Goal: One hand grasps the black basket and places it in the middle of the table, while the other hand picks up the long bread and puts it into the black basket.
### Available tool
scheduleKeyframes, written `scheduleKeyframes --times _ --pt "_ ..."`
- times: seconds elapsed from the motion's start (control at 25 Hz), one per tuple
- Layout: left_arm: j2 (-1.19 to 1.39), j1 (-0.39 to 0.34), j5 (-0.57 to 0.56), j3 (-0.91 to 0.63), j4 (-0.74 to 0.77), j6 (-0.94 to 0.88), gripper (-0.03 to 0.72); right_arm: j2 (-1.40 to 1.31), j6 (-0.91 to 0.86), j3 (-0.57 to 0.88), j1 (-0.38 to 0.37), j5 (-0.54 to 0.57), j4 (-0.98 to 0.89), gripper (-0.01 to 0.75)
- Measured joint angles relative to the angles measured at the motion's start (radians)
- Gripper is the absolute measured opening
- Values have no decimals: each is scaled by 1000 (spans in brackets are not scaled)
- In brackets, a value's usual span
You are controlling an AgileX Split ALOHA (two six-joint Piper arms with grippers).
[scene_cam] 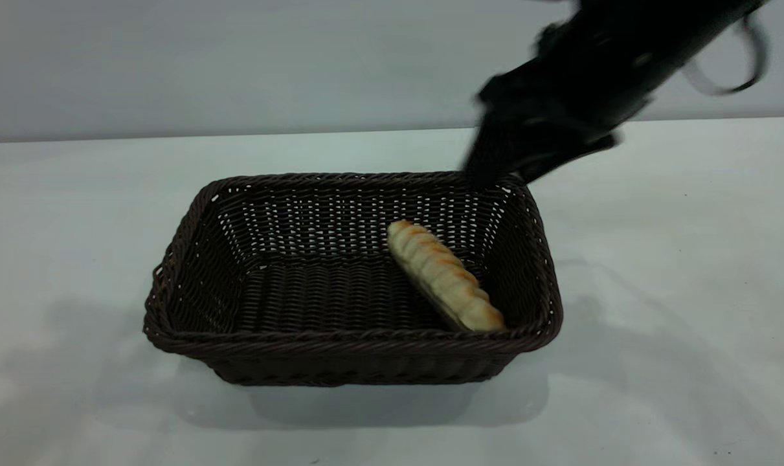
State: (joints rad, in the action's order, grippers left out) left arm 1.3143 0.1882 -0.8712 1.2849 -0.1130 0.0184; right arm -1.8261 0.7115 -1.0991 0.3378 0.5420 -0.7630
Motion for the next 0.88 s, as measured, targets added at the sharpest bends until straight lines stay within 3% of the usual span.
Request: scheduleKeyframes --times 0.2,0.36,0.64,0.88 --pt "-102 0 -124 -18 163 -79 521 126 -387 0 -143 214 478 449" --pt "-196 0 -174 -98 269 -136 521 246 -615 0 -175 387 719 438" --pt "-403 0 -182 -285 329 -212 521 545 -735 4 -176 592 843 438" --pt "-596 0 -192 -419 329 -255 521 891 -749 157 -176 608 842 438"
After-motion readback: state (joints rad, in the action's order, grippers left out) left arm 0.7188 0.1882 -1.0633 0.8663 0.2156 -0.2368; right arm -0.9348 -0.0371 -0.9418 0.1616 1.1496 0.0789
